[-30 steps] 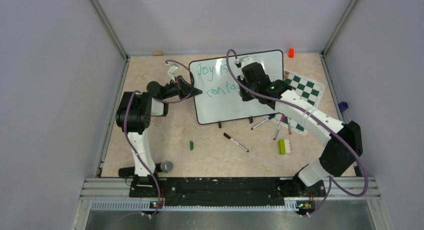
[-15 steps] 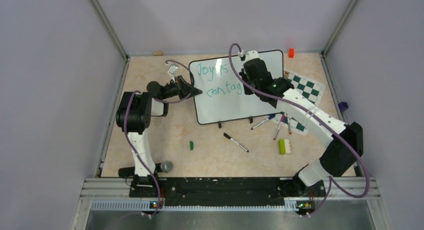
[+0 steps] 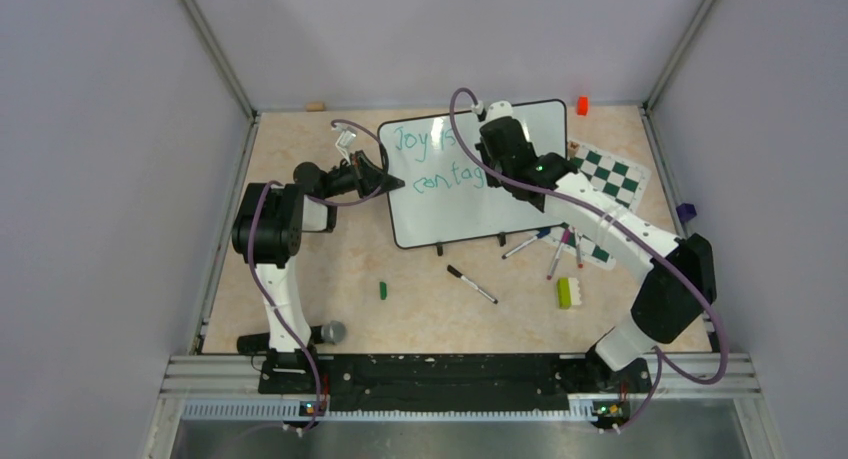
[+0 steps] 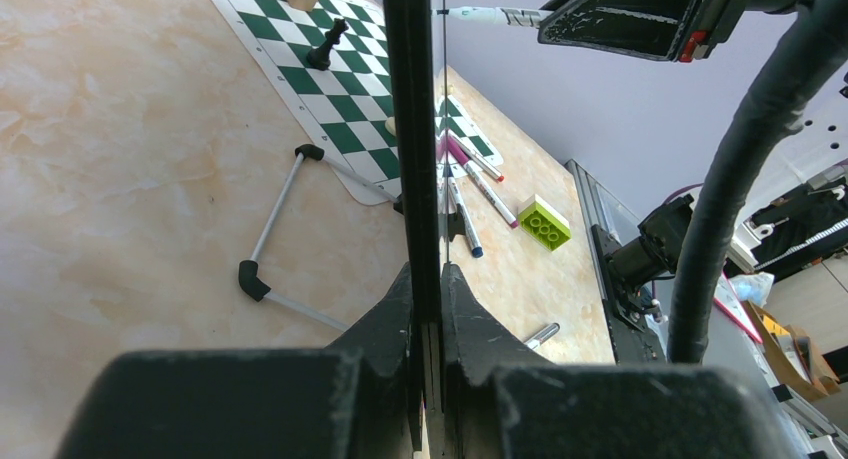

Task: Write a sentence on the whiteboard

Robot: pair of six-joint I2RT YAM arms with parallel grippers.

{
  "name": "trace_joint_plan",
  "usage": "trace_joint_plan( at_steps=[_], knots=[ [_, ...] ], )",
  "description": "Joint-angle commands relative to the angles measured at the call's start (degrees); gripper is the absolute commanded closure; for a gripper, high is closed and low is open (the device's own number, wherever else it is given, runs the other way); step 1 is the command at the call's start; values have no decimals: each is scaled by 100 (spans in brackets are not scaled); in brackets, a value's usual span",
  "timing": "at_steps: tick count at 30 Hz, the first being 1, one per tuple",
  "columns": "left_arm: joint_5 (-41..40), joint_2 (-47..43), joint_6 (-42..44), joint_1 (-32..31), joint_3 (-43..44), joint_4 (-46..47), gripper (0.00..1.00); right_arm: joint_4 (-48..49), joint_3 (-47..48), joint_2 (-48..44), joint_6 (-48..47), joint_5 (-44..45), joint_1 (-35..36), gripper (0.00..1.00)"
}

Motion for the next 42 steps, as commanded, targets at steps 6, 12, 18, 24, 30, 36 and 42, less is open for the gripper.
trace_joint_plan(
  at_steps=[6,12,18,24,30,36,42],
  knots=[
    [1101,170,650,-210,-60,569,100,248,369,122,-78,10,-54,100],
    [1096,173,650,-211,-60,562,100,245,335,124,-69,190,-56,100],
    [1095,174,650,-206,-60,565,100,223,312,100,-43,-99,-55,100],
    [1099,172,650,-210,-60,570,100,206,282,23,-18,-160,-58,100],
    [1098,173,649,-211,-60,570,100,166,226,-166,23,-167,-56,100],
    [1096,164,649,-211,-67,569,100,167,114,-493,20,-353,-56,100],
    [1108,164,650,-207,-65,568,100,55,60,-471,39,-319,-56,100]
  ],
)
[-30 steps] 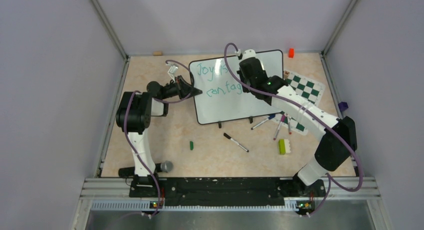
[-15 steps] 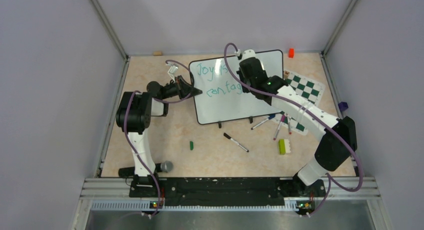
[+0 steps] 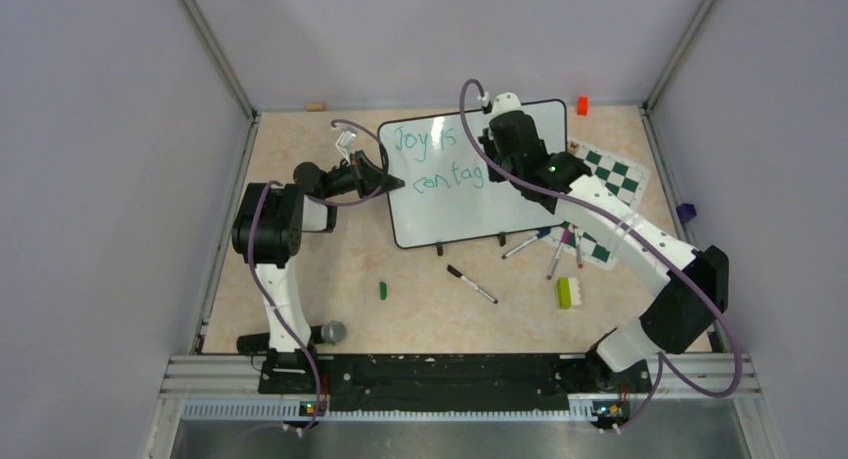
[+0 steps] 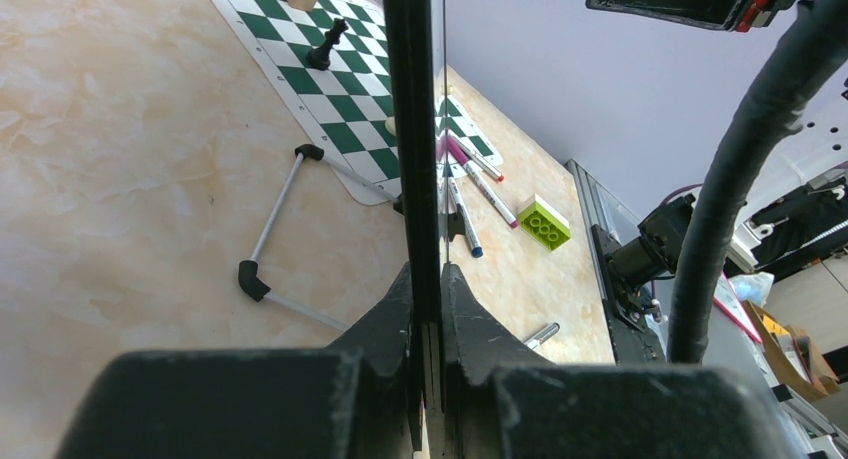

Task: Write a sentence on the whiteboard

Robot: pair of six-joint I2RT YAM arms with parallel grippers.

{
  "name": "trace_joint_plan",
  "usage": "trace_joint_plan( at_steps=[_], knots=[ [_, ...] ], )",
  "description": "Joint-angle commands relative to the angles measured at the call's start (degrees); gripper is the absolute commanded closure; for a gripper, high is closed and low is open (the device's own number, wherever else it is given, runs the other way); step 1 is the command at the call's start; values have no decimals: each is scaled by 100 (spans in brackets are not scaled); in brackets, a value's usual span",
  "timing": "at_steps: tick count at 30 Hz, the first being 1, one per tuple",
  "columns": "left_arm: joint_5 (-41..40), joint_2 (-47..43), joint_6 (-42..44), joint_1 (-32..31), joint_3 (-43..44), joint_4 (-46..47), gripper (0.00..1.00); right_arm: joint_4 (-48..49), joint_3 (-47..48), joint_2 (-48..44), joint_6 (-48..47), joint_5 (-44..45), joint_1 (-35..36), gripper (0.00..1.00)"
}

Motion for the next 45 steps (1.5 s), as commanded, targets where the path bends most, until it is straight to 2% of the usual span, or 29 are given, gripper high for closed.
trace_joint_plan(
  at_steps=[1,45],
  knots=[
    [1102,164,653,-211,-61,568,100,-10,-53,-158,70,-5,-58,100],
    [1099,164,652,-208,-69,572,100,-45,-148,327,54,98,-56,100]
  ],
)
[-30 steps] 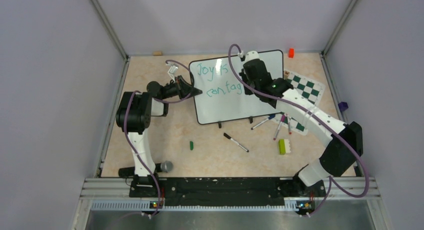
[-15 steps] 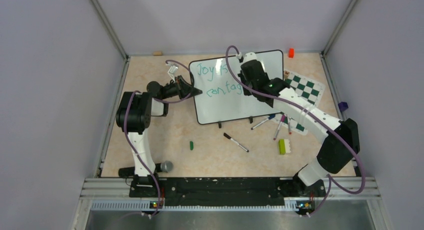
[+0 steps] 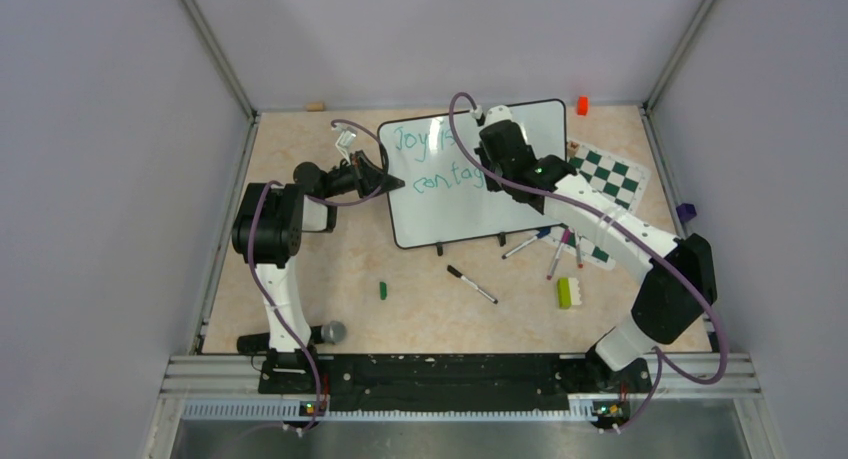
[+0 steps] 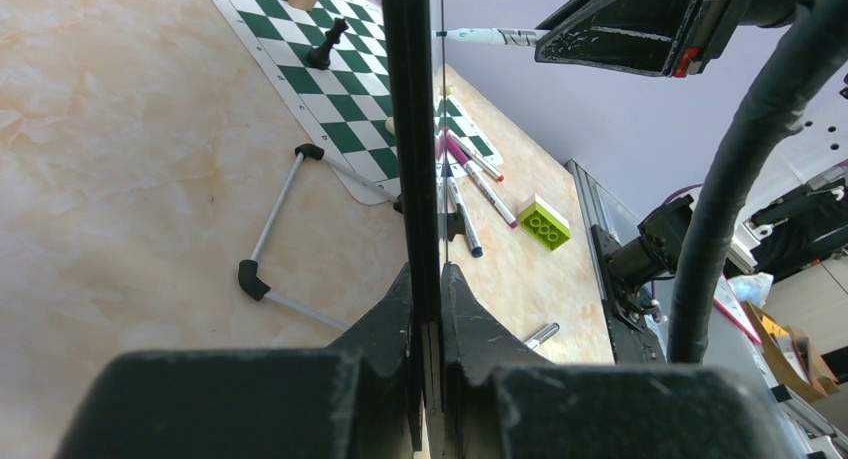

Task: Write a sentence on the whiteboard

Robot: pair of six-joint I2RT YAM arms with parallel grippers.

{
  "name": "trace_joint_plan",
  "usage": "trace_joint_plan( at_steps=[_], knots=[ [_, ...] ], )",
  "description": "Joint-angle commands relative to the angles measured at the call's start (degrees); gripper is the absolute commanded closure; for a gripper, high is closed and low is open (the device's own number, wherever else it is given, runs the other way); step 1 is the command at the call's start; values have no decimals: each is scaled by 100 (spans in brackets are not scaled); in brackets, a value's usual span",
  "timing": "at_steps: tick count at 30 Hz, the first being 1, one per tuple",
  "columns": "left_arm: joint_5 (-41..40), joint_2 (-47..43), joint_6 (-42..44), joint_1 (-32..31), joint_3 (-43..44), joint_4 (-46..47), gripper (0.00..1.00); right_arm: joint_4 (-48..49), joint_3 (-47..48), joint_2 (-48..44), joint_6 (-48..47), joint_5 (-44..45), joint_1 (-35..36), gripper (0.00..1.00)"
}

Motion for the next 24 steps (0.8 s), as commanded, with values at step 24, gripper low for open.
trace_joint_plan(
  at_steps=[24],
  knots=[
    [1102,154,666,-209,-73,577,100,-66,-162,-533,84,-210,-61,100]
  ],
)
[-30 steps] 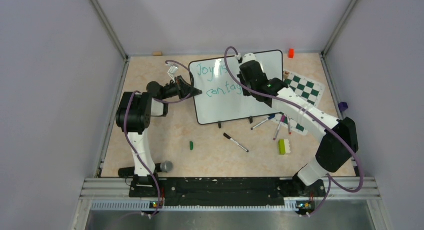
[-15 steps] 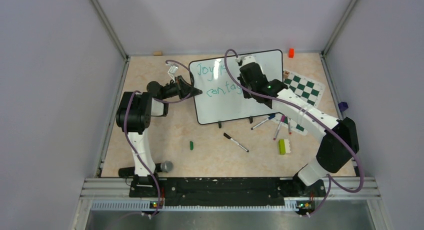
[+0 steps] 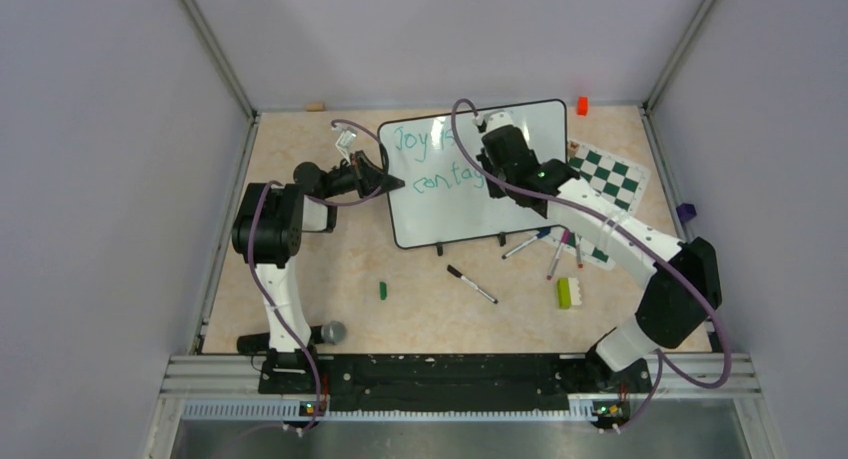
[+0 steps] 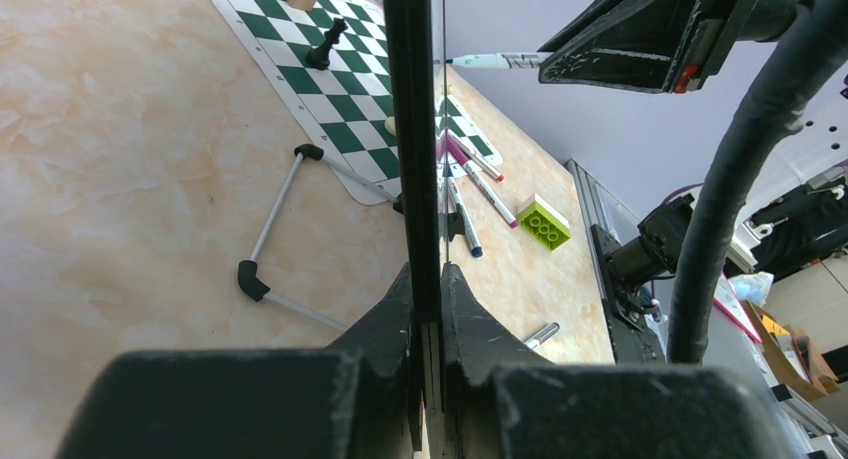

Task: Write a sentence on the whiteboard

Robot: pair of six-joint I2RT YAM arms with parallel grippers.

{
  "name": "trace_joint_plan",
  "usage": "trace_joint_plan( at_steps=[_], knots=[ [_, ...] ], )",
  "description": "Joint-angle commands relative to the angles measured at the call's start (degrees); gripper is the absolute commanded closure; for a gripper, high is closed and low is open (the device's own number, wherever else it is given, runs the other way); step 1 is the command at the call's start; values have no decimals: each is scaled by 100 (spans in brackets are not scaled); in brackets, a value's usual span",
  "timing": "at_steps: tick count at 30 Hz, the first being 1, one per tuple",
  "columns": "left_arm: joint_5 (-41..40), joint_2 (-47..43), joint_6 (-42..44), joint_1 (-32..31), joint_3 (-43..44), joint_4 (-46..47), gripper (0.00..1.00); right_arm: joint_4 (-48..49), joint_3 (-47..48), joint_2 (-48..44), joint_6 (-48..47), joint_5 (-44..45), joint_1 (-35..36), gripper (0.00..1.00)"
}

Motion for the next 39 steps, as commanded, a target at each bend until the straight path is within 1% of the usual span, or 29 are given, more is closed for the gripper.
trace_joint_plan(
  at_steps=[1,11,23,39],
  knots=[
    [1098,155,663,-208,-69,577,100,51,46,-444,78,-23,-62,100],
    [1096,154,671,-207,-78,573,100,118,-132,-558,170,157,-326,100],
    [1101,158,663,-207,-69,577,100,621,-599,-953,236,80,-333,100],
    [1100,159,671,-209,-78,573,100,724,-740,-1030,192,248,-335,100]
  ],
)
